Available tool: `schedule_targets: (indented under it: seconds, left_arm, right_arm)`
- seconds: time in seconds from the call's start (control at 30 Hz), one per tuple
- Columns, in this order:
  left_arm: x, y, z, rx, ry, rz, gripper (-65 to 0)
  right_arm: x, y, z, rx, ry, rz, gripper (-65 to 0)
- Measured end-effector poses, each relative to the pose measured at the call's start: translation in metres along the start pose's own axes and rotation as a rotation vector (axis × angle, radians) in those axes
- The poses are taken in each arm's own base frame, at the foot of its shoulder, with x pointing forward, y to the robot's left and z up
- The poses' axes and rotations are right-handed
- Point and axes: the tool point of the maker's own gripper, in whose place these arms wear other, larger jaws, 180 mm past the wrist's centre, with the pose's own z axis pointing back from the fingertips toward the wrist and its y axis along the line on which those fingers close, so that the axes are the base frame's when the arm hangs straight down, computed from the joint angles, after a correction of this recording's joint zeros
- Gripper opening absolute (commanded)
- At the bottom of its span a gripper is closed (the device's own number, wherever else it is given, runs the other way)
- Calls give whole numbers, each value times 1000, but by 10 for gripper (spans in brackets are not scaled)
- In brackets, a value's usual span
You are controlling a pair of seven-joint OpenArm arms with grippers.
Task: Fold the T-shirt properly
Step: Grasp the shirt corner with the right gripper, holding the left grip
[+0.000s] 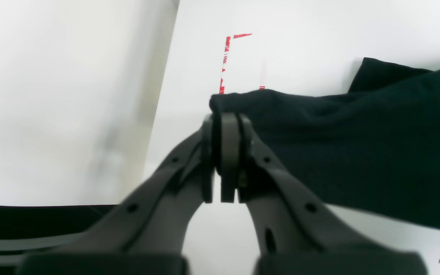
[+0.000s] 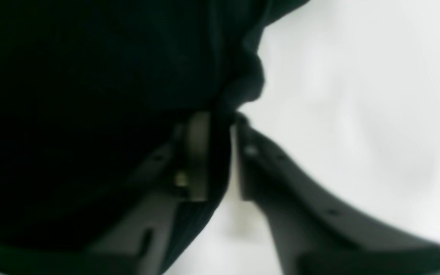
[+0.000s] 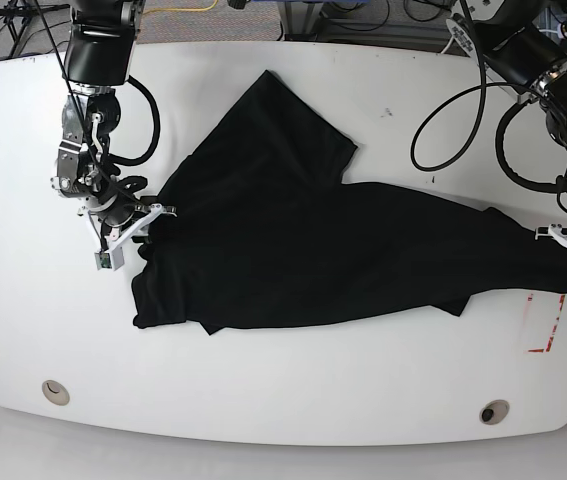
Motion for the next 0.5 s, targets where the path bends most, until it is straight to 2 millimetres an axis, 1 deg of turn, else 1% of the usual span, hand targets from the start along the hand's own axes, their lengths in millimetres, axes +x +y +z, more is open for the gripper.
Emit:
schedule_targets:
  seconds: [0.1,0.23,0.33,0.4,0.5]
  left_arm:
    - [-2,-1,0,-3,3,-1,-650]
    - [-4,-1,0,-2,8,-3,-650]
    - [-2,-1,0,-3,2,-2,-650]
    - [-2,-2,0,-4,2,-1,-650]
    - [-2,-1,0,-2,2,-2,-650]
  right_arm:
    - [-1,3,0,4,-4,1,-296]
    - [-3,12,5,16,-17,3,-300]
    - [-5,17,8,24,-36,-30,-298]
    - [-4,17,11,25,-61,-74,-298]
    - [-6,13,14,10,-79,-119,-298]
